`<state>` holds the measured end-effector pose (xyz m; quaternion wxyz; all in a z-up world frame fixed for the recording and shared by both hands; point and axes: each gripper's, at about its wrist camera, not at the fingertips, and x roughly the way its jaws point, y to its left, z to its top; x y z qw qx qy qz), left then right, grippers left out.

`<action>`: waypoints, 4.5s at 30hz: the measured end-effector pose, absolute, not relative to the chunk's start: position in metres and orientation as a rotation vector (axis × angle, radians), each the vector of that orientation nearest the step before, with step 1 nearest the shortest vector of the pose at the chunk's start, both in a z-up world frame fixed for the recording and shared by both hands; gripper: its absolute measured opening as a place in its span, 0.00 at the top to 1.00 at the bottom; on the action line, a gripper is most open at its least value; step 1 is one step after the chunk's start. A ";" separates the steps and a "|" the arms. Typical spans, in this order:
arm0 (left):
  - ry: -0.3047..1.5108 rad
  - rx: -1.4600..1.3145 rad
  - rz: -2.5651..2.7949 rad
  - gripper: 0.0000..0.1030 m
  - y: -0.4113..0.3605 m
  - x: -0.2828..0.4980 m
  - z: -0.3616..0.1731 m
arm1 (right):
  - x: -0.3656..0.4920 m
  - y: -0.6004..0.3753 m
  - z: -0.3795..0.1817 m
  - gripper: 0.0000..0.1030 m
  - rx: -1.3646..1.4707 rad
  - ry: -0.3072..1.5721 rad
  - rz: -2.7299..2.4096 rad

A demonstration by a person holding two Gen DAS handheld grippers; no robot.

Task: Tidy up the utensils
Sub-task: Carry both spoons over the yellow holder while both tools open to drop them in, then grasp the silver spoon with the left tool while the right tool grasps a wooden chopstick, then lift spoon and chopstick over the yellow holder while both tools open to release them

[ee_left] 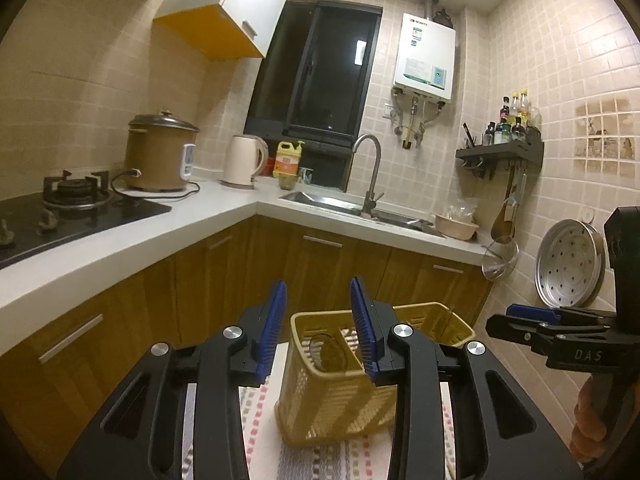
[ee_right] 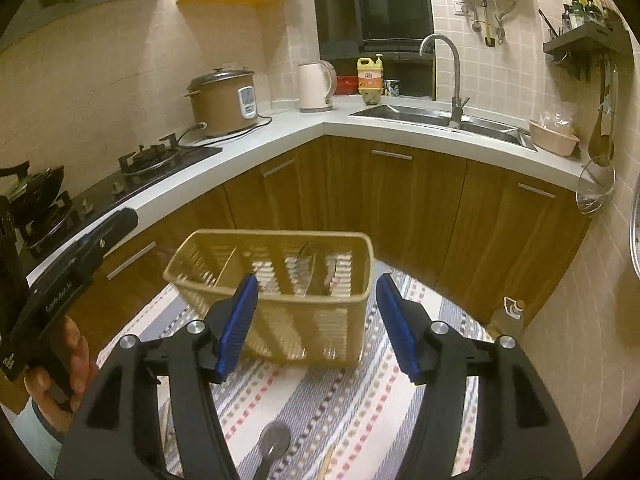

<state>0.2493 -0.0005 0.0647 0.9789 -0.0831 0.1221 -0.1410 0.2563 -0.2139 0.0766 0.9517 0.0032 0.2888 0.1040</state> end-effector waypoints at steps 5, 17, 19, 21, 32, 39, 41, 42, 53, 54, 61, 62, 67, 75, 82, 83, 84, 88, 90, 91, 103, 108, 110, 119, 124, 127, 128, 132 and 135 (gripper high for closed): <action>0.282 -0.128 -0.284 0.67 0.001 0.220 0.066 | 0.232 -0.208 0.068 0.44 -0.050 0.724 0.212; 0.721 -0.045 -0.408 0.67 0.014 0.176 0.023 | 0.182 -0.217 0.009 0.44 -0.047 1.053 0.228; 0.786 -0.024 -0.436 0.67 0.012 0.173 0.012 | 0.178 -0.220 -0.003 0.44 -0.030 1.090 0.235; 0.846 0.002 -0.477 0.67 0.008 0.168 -0.001 | 0.177 -0.221 -0.016 0.48 -0.005 1.141 0.246; 1.100 0.109 -0.586 0.67 -0.025 0.165 -0.053 | 0.186 -0.226 -0.059 0.61 0.085 1.278 0.245; 1.203 0.122 -0.611 0.67 -0.034 0.170 -0.070 | 0.194 -0.227 -0.071 0.65 0.089 1.307 0.227; 1.218 0.134 -0.609 0.69 -0.036 0.171 -0.073 | 0.195 -0.225 -0.076 0.66 0.081 1.315 0.231; 1.227 0.139 -0.608 0.69 -0.037 0.171 -0.075 | 0.196 -0.223 -0.078 0.67 0.074 1.319 0.232; 1.244 0.256 -0.572 0.76 -0.069 0.179 -0.089 | 0.204 -0.200 -0.080 0.78 -0.040 1.323 0.194; 1.241 0.269 -0.562 0.81 -0.072 0.179 -0.090 | 0.205 -0.197 -0.080 0.83 -0.068 1.321 0.177; 1.223 0.177 -0.548 0.90 -0.072 0.185 -0.090 | 0.207 -0.194 -0.082 0.95 -0.058 1.310 0.167; 1.219 0.160 -0.545 0.90 -0.068 0.185 -0.089 | 0.207 -0.195 -0.082 0.95 -0.051 1.310 0.170; 1.185 0.037 -0.544 0.90 -0.047 0.188 -0.079 | 0.206 -0.200 -0.081 0.95 -0.028 1.302 0.186; 1.134 -0.155 -0.539 0.90 -0.013 0.194 -0.061 | 0.200 -0.204 -0.073 0.96 0.020 1.268 0.225; 1.063 -0.227 -0.529 0.90 0.005 0.190 -0.049 | 0.191 -0.218 -0.052 0.95 0.097 1.178 0.283; 1.052 -0.228 -0.526 0.90 0.006 0.190 -0.046 | 0.188 -0.221 -0.049 0.95 0.104 1.165 0.291; 1.046 -0.227 -0.524 0.90 0.004 0.190 -0.046 | 0.182 -0.227 -0.046 0.95 0.110 1.155 0.298; 1.010 -0.225 -0.518 0.90 0.001 0.188 -0.042 | 0.179 -0.235 -0.030 0.95 0.143 1.102 0.338; 0.985 -0.228 -0.519 0.90 0.000 0.188 -0.037 | 0.175 -0.233 -0.022 0.95 0.145 1.061 0.352; 0.965 -0.230 -0.521 0.90 0.002 0.186 -0.031 | 0.173 -0.228 -0.018 0.95 0.144 1.042 0.358; 0.594 -0.212 -0.498 0.90 -0.001 0.186 0.060 | 0.165 -0.214 0.054 0.95 0.076 0.717 0.383; 0.412 -0.245 -0.529 0.90 -0.002 0.195 0.094 | 0.177 -0.208 0.083 0.95 0.067 0.605 0.376; 0.355 -0.259 -0.534 0.90 0.000 0.202 0.102 | 0.184 -0.207 0.091 0.96 0.069 0.575 0.373; 0.217 -0.304 -0.496 0.90 -0.003 0.258 0.123 | 0.227 -0.209 0.123 0.95 0.062 0.402 0.308; 0.175 -0.260 -0.429 0.90 -0.014 0.289 0.118 | 0.261 -0.214 0.128 0.95 0.073 0.344 0.273; 0.157 -0.249 -0.411 0.90 -0.017 0.304 0.112 | 0.278 -0.216 0.127 0.95 0.063 0.311 0.251; 0.151 -0.252 -0.412 0.90 -0.019 0.311 0.108 | 0.285 -0.217 0.127 0.95 0.063 0.300 0.245; 0.117 -0.275 -0.410 0.90 -0.017 0.328 0.096 | 0.307 -0.224 0.124 0.95 0.082 0.268 0.227; 0.136 -0.299 -0.432 0.90 -0.014 0.342 0.083 | 0.321 -0.231 0.121 0.95 0.100 0.253 0.214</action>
